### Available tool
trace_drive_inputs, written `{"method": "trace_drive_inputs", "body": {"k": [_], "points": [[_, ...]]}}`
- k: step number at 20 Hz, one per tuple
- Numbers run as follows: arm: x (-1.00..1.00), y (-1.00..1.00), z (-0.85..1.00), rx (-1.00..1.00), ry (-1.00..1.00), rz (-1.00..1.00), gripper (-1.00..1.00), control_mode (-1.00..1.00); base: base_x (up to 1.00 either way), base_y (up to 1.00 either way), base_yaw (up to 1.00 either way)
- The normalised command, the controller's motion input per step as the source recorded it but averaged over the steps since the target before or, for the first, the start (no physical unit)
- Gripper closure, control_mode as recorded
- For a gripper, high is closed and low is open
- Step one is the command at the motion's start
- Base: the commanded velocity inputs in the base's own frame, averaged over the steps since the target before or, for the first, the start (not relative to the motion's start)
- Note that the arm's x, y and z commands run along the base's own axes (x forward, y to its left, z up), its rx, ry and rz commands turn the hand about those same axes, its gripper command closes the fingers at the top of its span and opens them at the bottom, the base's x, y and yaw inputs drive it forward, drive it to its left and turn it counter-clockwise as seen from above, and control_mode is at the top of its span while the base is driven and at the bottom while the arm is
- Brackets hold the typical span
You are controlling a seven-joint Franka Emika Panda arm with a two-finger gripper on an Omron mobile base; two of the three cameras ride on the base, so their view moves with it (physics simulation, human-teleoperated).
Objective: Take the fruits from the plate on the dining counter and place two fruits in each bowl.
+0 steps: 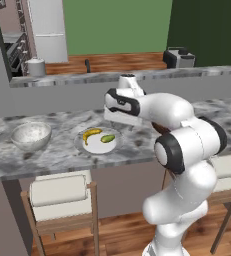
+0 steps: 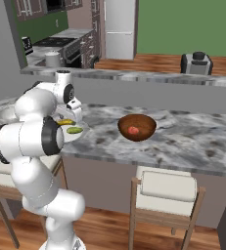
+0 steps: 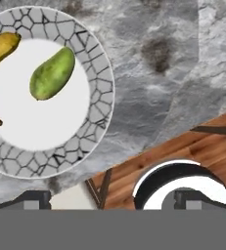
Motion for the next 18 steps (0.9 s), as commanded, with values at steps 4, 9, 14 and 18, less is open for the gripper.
{"method": "trace_drive_inputs", "body": {"k": [4, 9, 14, 18], "points": [[0.56, 0.10, -0.20, 0.00, 0.00, -0.27, -1.00, -1.00, 0.00, 0.00, 0.00], [0.56, 0.20, -0.56, 0.00, -0.02, -0.24, -1.00, -1.00, 0.00, 0.00, 0.00], [0.59, 0.17, -0.65, 0.00, -0.02, -0.13, -1.00, -1.00, 0.00, 0.00, 0.00], [0.53, 0.07, -0.24, 0.00, 0.07, -0.03, -1.00, -1.00, 0.00, 0.00, 0.00]]}}
